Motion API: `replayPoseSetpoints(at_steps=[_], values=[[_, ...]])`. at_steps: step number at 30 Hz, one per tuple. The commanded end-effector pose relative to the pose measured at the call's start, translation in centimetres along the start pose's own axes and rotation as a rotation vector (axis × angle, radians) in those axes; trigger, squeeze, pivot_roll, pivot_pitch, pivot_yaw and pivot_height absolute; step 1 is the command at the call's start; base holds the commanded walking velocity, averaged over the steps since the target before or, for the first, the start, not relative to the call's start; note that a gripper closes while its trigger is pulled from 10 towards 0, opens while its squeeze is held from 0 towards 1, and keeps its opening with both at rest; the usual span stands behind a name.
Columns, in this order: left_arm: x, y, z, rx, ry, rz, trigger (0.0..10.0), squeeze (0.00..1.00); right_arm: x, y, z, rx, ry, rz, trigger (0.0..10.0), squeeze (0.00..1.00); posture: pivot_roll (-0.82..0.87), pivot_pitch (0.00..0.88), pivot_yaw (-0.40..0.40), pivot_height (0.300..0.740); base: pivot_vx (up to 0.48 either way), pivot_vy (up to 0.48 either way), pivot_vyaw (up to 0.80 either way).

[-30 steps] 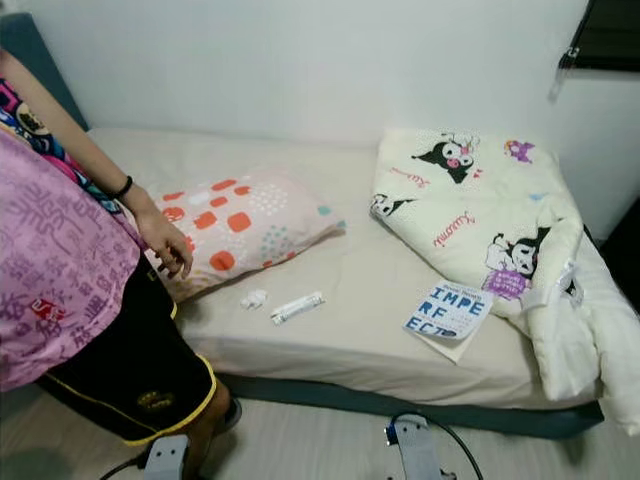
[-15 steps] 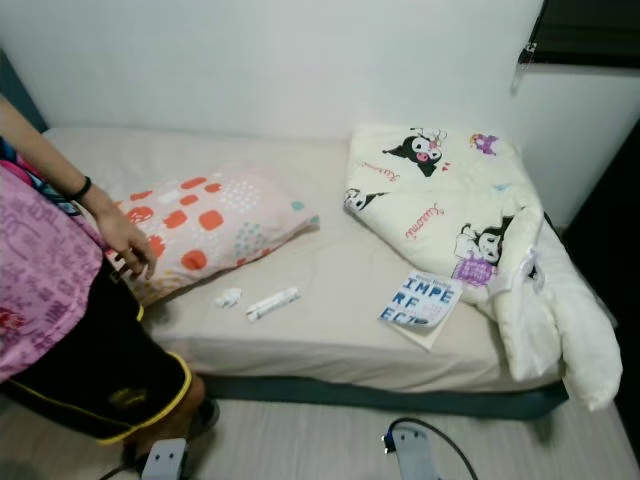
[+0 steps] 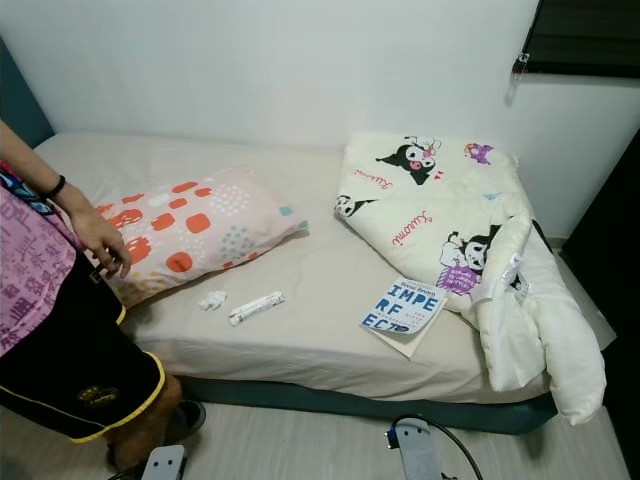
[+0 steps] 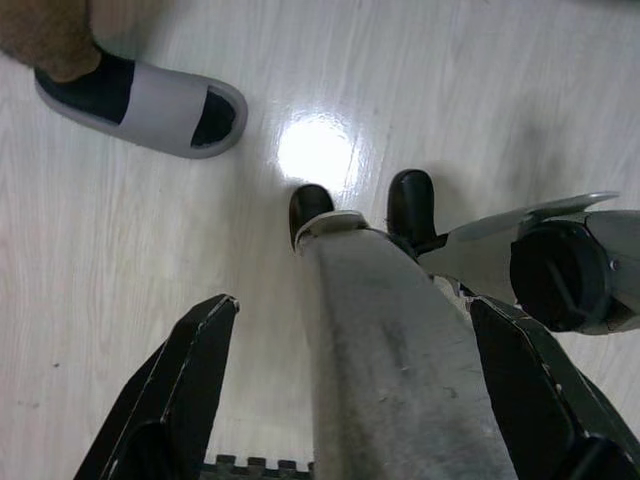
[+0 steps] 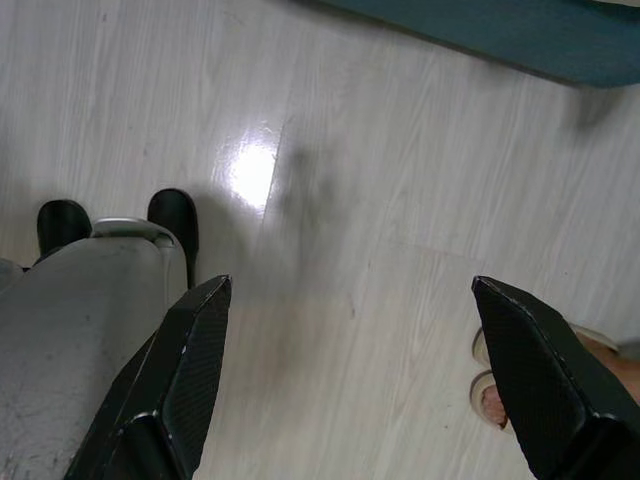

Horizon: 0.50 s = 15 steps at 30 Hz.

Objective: Clean up the room

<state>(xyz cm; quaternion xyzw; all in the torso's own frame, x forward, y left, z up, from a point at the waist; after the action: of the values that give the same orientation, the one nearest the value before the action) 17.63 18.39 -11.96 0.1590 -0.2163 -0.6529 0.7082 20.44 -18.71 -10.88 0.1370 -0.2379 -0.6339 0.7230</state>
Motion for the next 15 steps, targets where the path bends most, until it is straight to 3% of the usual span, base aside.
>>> replayPoseSetpoints(at_steps=[1, 4, 8, 15], values=[[-0.15, -0.31, 0.05, -0.018, -0.001, -0.019, 10.0, 0.00, -0.07, -0.52, 0.04, -0.017, -0.001, 0.005, 10.0, 0.00, -0.05, 0.086, -0.026, 0.740, 0.000, -0.480, 0.00], [-0.20, -0.40, 0.06, -0.022, 0.004, -0.010, 10.0, 0.00, -0.05, -0.50, 0.04, -0.016, -0.002, 0.007, 10.0, 0.00, -0.05, 0.086, -0.026, 0.740, 0.000, -0.480, 0.00], [-0.54, -0.60, 0.11, -0.018, 0.039, 0.024, 10.0, 0.00, 0.06, -0.48, 0.03, -0.015, -0.004, 0.012, 10.0, 0.00, -0.05, 0.081, -0.029, 0.740, 0.000, 0.000, 0.00], [-0.66, -0.67, 0.15, -0.022, 0.039, 0.012, 10.0, 0.00, 0.10, -0.57, 0.04, -0.017, -0.003, 0.018, 10.0, 0.00, -0.05, 0.072, -0.028, 0.740, 0.000, 0.000, 0.00]])
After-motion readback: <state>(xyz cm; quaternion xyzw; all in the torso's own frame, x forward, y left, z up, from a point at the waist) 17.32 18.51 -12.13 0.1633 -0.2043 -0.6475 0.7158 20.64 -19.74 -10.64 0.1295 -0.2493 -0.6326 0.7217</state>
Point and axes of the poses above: a point about 5 cm out from each wrist's last joint towards the gripper, its own z axis pointing back from the gripper into the wrist, its own y axis along the axis of the wrist's last joint, x = y × z, the point moved 3 cm from there along -z, pointing out of the wrist towards the gripper
